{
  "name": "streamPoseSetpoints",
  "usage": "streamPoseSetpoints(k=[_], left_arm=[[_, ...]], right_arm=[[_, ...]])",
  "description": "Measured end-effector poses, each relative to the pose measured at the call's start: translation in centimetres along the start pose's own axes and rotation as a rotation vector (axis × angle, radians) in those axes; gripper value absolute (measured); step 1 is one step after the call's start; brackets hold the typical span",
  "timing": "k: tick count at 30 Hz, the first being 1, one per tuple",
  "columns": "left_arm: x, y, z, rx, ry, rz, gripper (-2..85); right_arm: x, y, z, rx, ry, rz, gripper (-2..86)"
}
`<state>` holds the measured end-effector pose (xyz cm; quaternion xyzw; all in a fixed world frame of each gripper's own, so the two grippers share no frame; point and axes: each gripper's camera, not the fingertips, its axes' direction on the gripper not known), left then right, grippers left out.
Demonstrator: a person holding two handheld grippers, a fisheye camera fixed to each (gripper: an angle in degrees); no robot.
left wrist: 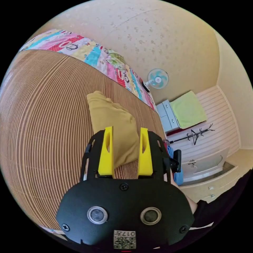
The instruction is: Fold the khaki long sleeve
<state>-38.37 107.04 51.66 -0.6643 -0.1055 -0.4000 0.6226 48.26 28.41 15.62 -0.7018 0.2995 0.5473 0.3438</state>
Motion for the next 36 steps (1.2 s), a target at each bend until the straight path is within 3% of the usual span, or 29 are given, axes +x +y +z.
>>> streamPoseSetpoints(k=[3, 6, 8, 12, 16, 22, 27, 29, 31, 33, 36], left_arm=[[-5.6, -1.8, 2.6, -0.106, 0.004, -0.118, 16.9], [-8.5, -3.1, 7.8, -0.283, 0.139, -0.144, 17.7], [-8.9, -2.8, 10.7, -0.363, 0.281, -0.180, 17.4], [-8.1, -1.2, 9.0, -0.384, 0.222, -0.162, 15.0], [-5.7, 2.9, 1.9, -0.401, 0.121, -0.104, 12.8], [-5.2, 5.5, -15.0, -0.344, -0.043, -0.109, 12.9], [-5.6, 2.4, -31.9, -0.201, -0.167, -0.086, 13.4], [-4.8, -0.3, -39.4, -0.145, -0.323, 0.026, 13.5], [-5.4, -2.3, -44.1, -0.125, -0.459, 0.057, 13.6], [-8.1, -3.7, -48.2, -0.105, -0.599, -0.061, 13.8], [-11.9, -3.5, -54.0, -0.035, -0.540, -0.287, 13.6]], right_arm=[[1.5, -5.3, 4.6, -0.160, -0.049, -0.016, 16.2], [2.6, -8.0, 9.4, -0.300, -0.127, -0.035, 16.2], [3.3, -8.2, 10.6, -0.316, -0.219, 0.018, 15.6], [2.8, -5.3, 10.7, -0.291, -0.234, 0.070, 14.5], [-0.7, 0.0, 11.7, -0.412, -0.263, 0.070, 12.5], [-14.1, 6.9, 15.9, -0.510, -0.378, 0.059, 9.9], [-31.8, 9.1, 24.2, -0.542, -0.542, -0.072, 8.4], [-37.9, 9.3, 27.9, -0.559, -0.583, -0.105, 8.2], [-45.6, 9.4, 32.6, -0.576, -0.542, -0.180, 8.4], [-49.8, 9.3, 35.9, -0.652, -0.416, -0.233, 8.5], [-53.2, 8.6, 37.5, -0.714, -0.246, -0.269, 6.7]])
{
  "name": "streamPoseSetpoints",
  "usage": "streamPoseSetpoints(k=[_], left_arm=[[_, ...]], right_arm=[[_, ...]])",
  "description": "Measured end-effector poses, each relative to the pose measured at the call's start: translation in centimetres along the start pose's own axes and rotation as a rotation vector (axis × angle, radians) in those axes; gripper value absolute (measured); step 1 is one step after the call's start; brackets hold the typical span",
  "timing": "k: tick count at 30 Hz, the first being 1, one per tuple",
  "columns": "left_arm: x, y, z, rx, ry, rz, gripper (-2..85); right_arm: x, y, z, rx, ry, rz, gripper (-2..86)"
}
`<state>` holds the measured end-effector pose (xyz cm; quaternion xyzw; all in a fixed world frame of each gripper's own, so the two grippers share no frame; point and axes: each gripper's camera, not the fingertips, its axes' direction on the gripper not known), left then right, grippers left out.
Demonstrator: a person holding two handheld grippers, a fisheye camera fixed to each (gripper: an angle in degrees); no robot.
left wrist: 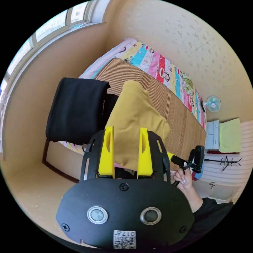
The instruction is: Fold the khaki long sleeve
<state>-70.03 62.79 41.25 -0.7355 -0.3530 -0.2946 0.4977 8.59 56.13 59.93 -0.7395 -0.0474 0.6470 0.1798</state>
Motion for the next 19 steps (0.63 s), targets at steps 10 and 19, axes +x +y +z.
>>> streamPoseSetpoints(k=[10, 19], left_arm=[[1.6, 10.6, 7.0, -0.297, 0.084, 0.151, 8.9], [5.6, 11.0, 20.7, -0.754, 0.074, 0.293, 6.5]], right_arm=[[12.3, 6.2, -7.6, -0.609, 0.360, 0.440, 1.0], [23.7, 28.2, -17.0, -1.601, 0.769, 1.158, 0.4]])
